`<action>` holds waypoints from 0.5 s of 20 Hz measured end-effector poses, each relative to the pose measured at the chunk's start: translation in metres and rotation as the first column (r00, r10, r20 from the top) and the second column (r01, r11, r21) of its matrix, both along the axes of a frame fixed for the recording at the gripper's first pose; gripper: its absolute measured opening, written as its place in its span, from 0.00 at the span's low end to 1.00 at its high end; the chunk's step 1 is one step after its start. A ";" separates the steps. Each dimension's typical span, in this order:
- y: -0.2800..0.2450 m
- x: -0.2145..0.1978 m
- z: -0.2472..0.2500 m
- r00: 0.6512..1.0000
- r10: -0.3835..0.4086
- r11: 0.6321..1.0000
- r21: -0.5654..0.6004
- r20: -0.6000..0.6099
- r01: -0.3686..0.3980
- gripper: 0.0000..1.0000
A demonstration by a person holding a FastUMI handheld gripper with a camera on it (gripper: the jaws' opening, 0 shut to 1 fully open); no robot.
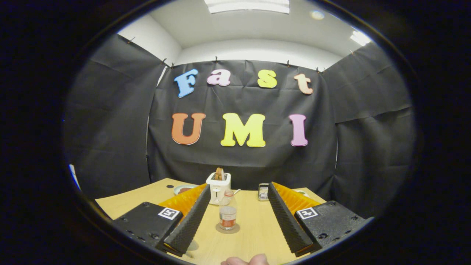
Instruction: Take the bottle from table, then pour the juice into the cup, finally place the bottle on the coaster
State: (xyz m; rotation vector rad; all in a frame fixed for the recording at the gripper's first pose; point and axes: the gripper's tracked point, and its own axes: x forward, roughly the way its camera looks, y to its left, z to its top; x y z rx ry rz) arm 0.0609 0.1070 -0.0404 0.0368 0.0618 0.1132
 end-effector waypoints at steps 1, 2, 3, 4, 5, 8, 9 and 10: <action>-0.001 -0.011 0.001 1.000 0.000 1.000 0.012 0.000 0.000 1.00; -0.002 -0.020 0.001 1.000 0.000 1.000 0.024 0.000 0.000 1.00; -0.003 -0.028 0.003 1.000 0.002 1.000 0.025 0.000 -0.002 1.00; -0.008 -0.035 0.005 1.000 -0.006 1.000 0.028 0.001 0.006 1.00; -0.011 -0.039 0.011 1.000 -0.010 0.999 0.037 0.016 0.009 1.00; -0.022 -0.048 0.027 0.995 -0.057 0.996 0.066 0.082 0.052 1.00; -0.024 -0.049 0.025 0.994 -0.066 0.996 0.069 0.092 0.060 1.00; -0.024 -0.050 0.021 0.993 -0.073 0.996 0.060 0.091 0.067 0.99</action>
